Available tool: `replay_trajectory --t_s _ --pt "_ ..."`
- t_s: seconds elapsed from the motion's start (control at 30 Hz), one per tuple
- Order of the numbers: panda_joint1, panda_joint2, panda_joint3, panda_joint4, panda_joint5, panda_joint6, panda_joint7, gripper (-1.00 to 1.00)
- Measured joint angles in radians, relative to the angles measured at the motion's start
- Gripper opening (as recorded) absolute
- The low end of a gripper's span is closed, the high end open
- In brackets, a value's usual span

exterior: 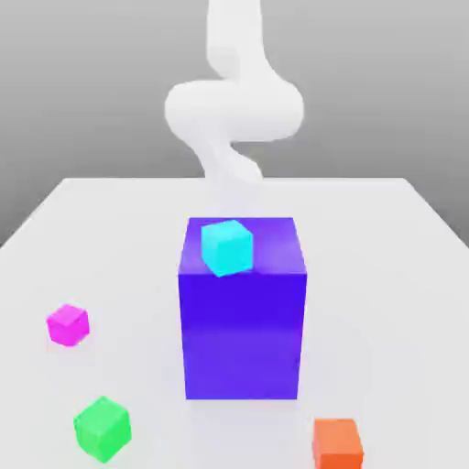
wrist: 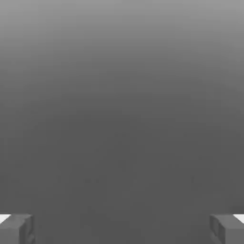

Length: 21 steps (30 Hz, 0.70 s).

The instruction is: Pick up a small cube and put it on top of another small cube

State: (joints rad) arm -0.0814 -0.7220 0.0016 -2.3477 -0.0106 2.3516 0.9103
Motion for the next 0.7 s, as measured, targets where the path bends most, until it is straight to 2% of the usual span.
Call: replay_trajectory --t_s 0.37,0.7 --pt "-0.342 0.346 -0.025 -0.211 -0.046 0.228 0.488 0.00" --pt "-0.575 0.655 -0.134 -0.400 -0.038 0.434 0.889 0.00"
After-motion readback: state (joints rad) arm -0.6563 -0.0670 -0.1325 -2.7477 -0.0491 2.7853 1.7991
